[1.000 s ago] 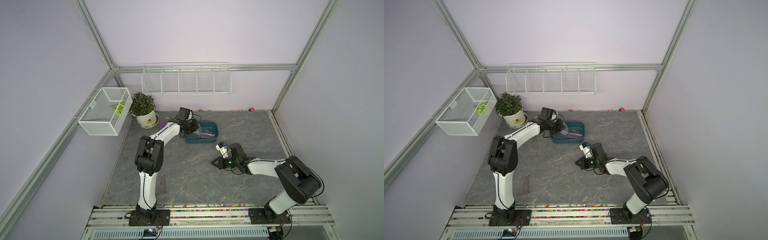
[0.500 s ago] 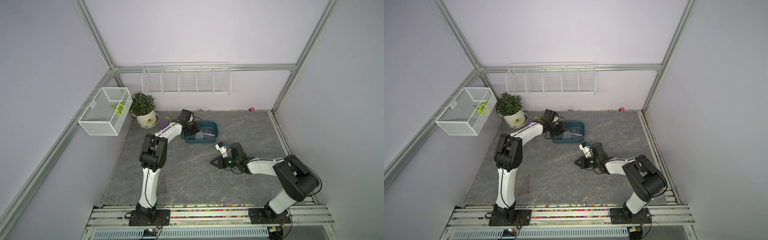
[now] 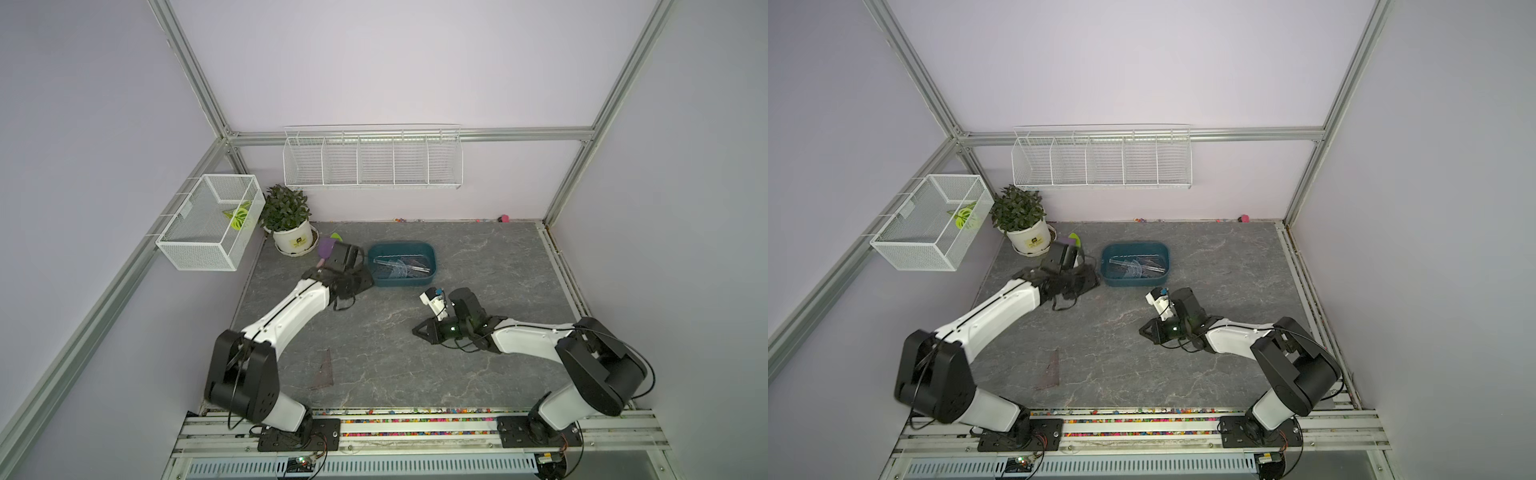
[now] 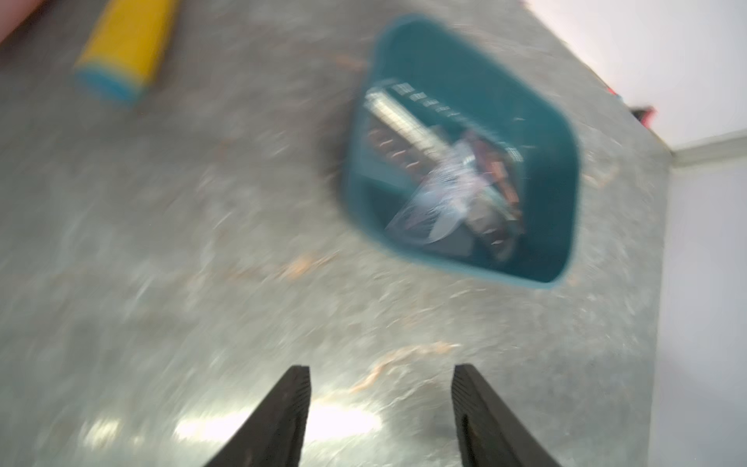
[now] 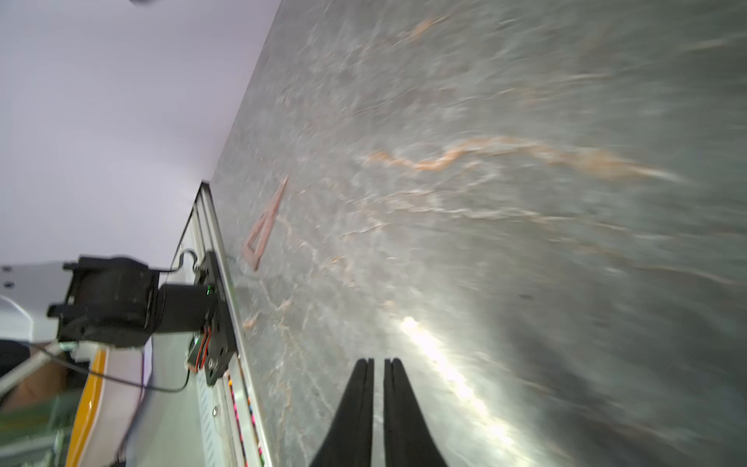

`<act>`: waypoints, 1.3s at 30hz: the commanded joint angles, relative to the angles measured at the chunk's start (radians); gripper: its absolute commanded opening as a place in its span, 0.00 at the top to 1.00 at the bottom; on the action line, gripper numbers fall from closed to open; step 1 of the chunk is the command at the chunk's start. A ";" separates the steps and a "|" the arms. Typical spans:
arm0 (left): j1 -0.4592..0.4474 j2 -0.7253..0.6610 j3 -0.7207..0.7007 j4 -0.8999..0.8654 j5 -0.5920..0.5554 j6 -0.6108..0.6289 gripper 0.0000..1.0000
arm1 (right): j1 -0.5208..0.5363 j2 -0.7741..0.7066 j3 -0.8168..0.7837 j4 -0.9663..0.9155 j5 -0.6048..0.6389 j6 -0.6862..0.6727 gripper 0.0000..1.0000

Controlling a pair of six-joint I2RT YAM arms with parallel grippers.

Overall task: Put the scattered rulers into the storage box
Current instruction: Move the ruler to the center of the board.

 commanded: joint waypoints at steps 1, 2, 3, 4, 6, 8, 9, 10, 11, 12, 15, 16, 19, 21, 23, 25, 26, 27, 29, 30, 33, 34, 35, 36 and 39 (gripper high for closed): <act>0.010 -0.085 -0.259 -0.048 -0.106 -0.219 0.40 | 0.091 -0.006 0.065 -0.076 0.058 -0.065 0.86; 0.011 -0.129 -0.321 -0.041 -0.114 -0.267 0.40 | 0.123 0.002 0.087 -0.095 0.068 -0.083 0.86; 0.011 -0.174 -0.378 -0.036 -0.121 -0.316 0.40 | 0.154 0.009 0.105 -0.116 0.085 -0.101 0.85; 0.010 -0.216 -0.421 -0.028 -0.130 -0.331 0.40 | 0.179 0.017 0.119 -0.133 0.099 -0.117 0.84; 0.019 -0.321 -0.495 -0.010 -0.169 -0.395 0.40 | 0.240 0.038 0.163 -0.168 0.141 -0.154 0.80; 0.069 -0.419 -0.512 -0.011 -0.204 -0.373 0.40 | 0.298 0.071 0.222 -0.205 0.208 -0.188 0.67; 0.121 -0.466 -0.503 -0.018 -0.210 -0.349 0.40 | 0.329 0.099 0.262 -0.242 0.261 -0.207 0.57; 0.167 -0.496 -0.487 -0.023 -0.206 -0.307 0.41 | 0.360 0.128 0.311 -0.281 0.308 -0.223 0.51; 0.221 -0.520 -0.458 -0.033 -0.208 -0.267 0.41 | 0.398 0.167 0.372 -0.327 0.358 -0.239 0.48; 0.268 -0.527 -0.423 -0.060 -0.215 -0.239 0.41 | 0.428 0.210 0.432 -0.369 0.393 -0.253 0.45; 0.351 -0.524 -0.334 -0.119 -0.226 -0.166 0.42 | 0.495 0.327 0.564 -0.435 0.464 -0.282 0.39; 0.369 -0.526 -0.321 -0.120 -0.227 -0.149 0.42 | 0.507 0.362 0.601 -0.450 0.473 -0.285 0.39; 0.425 -0.554 -0.316 -0.097 -0.221 -0.113 0.42 | 0.533 0.468 0.743 -0.515 0.511 -0.274 0.38; 0.458 -0.556 -0.317 -0.091 -0.213 -0.096 0.42 | 0.547 0.539 0.829 -0.546 0.526 -0.268 0.37; 0.476 -0.546 -0.314 -0.094 -0.201 -0.079 0.42 | 0.559 0.586 0.890 -0.562 0.534 -0.271 0.37; 0.484 -0.543 -0.312 -0.100 -0.201 -0.065 0.42 | 0.571 0.634 0.957 -0.594 0.549 -0.272 0.37; 0.489 -0.544 -0.313 -0.102 -0.197 -0.060 0.42 | 0.575 0.659 0.992 -0.618 0.556 -0.274 0.37; 0.493 -0.549 -0.314 -0.102 -0.193 -0.054 0.42 | 0.577 0.681 1.021 -0.633 0.564 -0.276 0.36; 0.505 -0.560 -0.317 -0.104 -0.184 -0.045 0.42 | 0.581 0.714 1.065 -0.650 0.568 -0.279 0.37; 0.510 -0.568 -0.320 -0.104 -0.174 -0.045 0.42 | 0.582 0.731 1.087 -0.660 0.572 -0.283 0.37; 0.512 -0.582 -0.327 -0.098 -0.156 -0.043 0.42 | 0.595 0.775 1.154 -0.695 0.589 -0.298 0.36; 0.514 -0.584 -0.325 -0.099 -0.151 -0.042 0.42 | 0.598 0.789 1.175 -0.709 0.593 -0.302 0.37; 0.514 -0.585 -0.327 -0.098 -0.145 -0.039 0.42 | 0.602 0.803 1.196 -0.721 0.599 -0.305 0.37; 0.514 -0.584 -0.327 -0.097 -0.141 -0.039 0.42 | 0.605 0.816 1.212 -0.730 0.611 -0.311 0.37; 0.514 -0.583 -0.331 -0.088 -0.125 -0.037 0.42 | 0.608 0.848 1.246 -0.758 0.648 -0.321 0.38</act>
